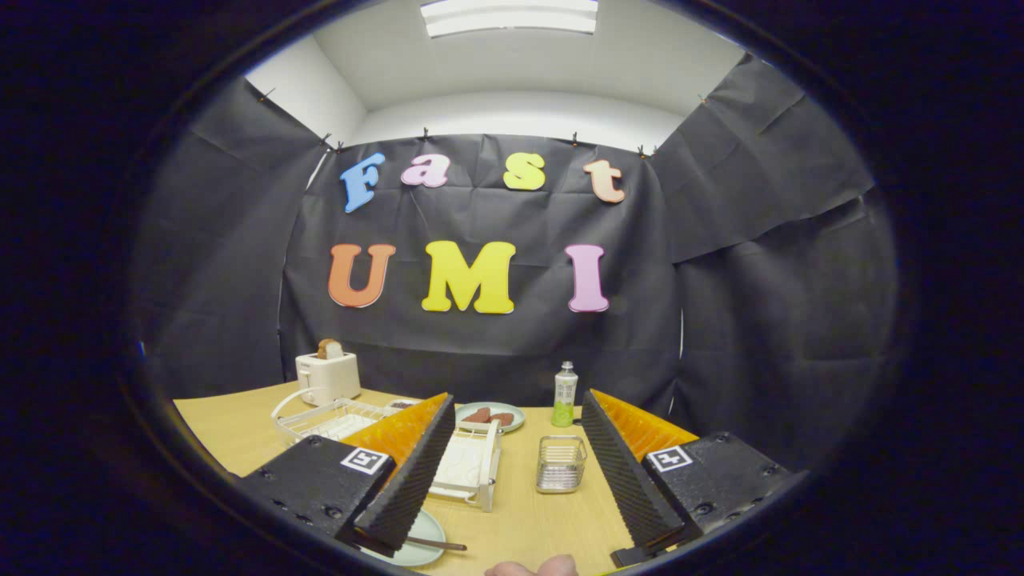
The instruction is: Take the plate from the dish rack, then take the spoon from the basket and place it into the plate.
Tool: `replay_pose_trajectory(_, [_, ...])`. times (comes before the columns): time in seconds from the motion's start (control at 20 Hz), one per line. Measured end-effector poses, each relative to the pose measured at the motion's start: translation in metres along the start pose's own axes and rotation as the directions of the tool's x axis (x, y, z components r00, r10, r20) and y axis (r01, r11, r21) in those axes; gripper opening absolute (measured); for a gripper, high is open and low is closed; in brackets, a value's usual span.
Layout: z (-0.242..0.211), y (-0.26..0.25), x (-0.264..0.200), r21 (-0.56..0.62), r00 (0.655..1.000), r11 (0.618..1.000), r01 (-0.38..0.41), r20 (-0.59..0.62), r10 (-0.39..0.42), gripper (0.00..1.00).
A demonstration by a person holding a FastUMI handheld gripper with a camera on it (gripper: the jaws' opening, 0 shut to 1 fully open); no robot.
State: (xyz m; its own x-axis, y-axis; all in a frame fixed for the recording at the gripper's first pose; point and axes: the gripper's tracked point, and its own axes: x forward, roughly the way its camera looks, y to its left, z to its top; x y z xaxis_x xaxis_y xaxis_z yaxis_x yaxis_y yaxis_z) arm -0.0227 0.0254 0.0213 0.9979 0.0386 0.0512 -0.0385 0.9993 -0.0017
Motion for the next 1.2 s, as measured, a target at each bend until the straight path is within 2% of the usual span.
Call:
replay_pose_trajectory(0.5, [0.021,0.009,-0.040,-0.027,0.997,0.999,-0.020,0.068,0.021,1.00])
replay_pose_trajectory(1.2, [0.000,-0.009,-0.040,0.016,0.999,1.000,0.018,0.033,-0.018,1.00])
